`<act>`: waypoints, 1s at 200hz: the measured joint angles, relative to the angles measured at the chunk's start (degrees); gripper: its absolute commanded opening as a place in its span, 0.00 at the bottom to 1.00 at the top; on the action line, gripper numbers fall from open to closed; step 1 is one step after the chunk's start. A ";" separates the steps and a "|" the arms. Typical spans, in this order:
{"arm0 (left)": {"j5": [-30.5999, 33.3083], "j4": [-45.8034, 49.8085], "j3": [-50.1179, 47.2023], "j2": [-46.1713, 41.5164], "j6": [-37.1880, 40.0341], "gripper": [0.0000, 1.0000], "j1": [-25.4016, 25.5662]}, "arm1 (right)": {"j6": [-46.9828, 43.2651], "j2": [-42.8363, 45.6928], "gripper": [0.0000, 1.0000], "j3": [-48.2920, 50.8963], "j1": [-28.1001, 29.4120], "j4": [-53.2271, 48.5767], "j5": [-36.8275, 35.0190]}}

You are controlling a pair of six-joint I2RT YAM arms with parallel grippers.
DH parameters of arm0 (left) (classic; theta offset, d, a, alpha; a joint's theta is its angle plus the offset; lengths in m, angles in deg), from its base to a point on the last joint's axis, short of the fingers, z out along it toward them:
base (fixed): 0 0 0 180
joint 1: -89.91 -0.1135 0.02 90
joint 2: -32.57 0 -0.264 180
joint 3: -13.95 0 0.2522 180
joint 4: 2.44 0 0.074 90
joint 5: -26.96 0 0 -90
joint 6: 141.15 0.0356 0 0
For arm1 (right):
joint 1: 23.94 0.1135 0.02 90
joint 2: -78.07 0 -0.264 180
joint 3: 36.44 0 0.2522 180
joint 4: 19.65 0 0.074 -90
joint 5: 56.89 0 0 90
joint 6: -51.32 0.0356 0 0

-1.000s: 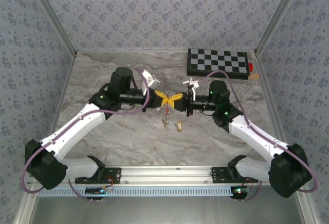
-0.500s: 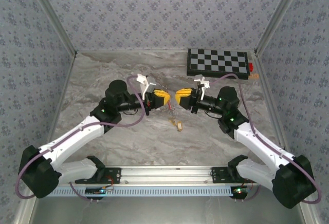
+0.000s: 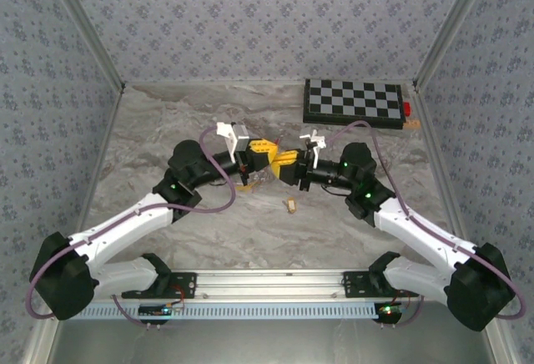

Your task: Put the keys on the keyring

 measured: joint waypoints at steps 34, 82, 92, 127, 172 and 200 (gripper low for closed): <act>2.19 -2.78 -1.77 0.02 -1.73 0.00 0.07 | -0.37 0.63 0.25 0.13 -0.50 -0.79 -1.95; 3.17 -6.62 -2.36 0.72 -4.85 0.00 0.07 | 4.68 2.64 0.27 3.63 -5.70 5.99 -2.93; 3.26 -7.58 -2.36 1.20 -5.42 0.00 0.09 | 5.66 2.64 0.27 3.72 -6.19 7.10 -2.95; 3.37 -8.98 -2.36 2.38 -6.88 0.00 0.09 | 8.48 2.62 0.29 3.72 -6.93 11.17 -2.93; 3.34 -9.14 -2.29 2.78 -7.58 0.00 0.09 | 12.09 0.94 0.29 3.54 -8.13 15.78 -1.68; 3.34 -9.29 -2.25 2.78 -7.93 0.00 0.11 | 13.73 -1.22 0.29 3.13 -8.13 17.07 -0.31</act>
